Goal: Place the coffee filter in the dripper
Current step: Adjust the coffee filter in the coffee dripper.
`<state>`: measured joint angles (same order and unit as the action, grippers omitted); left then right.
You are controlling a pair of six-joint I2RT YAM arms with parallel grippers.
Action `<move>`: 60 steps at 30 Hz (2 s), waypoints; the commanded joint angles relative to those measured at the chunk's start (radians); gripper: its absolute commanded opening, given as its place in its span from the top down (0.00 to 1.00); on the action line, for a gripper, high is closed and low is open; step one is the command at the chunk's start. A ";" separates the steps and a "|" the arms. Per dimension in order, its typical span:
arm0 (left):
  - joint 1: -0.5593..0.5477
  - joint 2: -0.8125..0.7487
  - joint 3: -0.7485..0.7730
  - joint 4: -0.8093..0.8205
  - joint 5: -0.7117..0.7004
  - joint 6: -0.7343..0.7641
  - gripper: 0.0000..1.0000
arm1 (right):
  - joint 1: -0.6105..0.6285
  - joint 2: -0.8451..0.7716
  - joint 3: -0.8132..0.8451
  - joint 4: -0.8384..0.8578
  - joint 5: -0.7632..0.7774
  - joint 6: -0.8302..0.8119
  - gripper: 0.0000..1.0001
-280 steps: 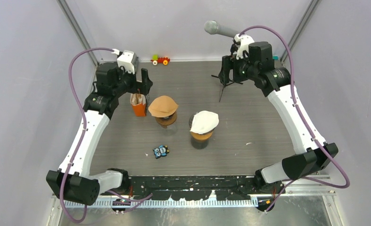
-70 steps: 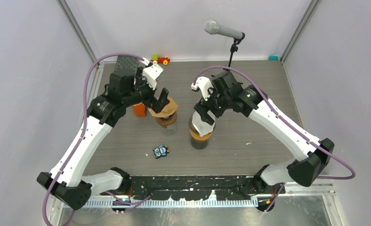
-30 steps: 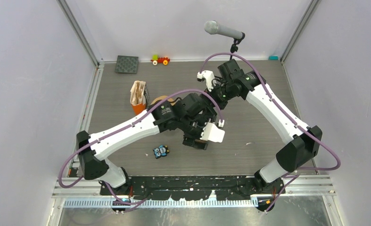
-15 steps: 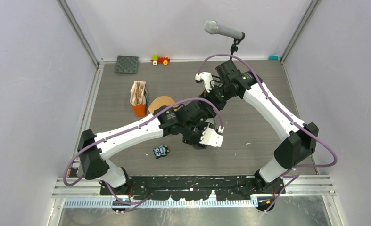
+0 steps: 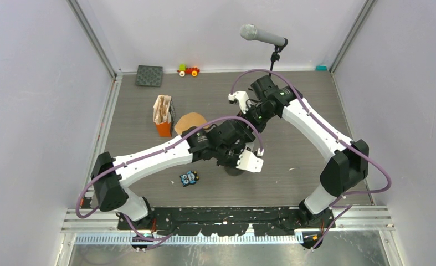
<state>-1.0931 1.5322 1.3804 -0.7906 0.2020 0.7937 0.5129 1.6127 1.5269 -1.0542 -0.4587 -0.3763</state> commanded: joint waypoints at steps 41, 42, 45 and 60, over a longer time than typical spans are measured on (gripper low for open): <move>-0.006 -0.076 -0.117 0.090 -0.040 -0.008 0.62 | 0.025 -0.001 -0.017 0.048 0.085 -0.009 0.29; -0.006 -0.077 -0.115 0.089 -0.042 -0.010 0.59 | 0.024 -0.003 -0.013 0.046 0.084 -0.008 0.29; -0.006 -0.082 -0.110 0.090 -0.046 -0.010 0.55 | 0.025 -0.008 -0.004 0.041 0.081 -0.007 0.29; -0.007 -0.107 -0.062 0.065 -0.051 -0.021 0.43 | 0.028 -0.056 0.051 -0.002 0.055 0.015 0.26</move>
<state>-1.0950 1.4673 1.2728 -0.7048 0.1558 0.7879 0.5365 1.6135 1.5269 -1.0489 -0.3985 -0.3763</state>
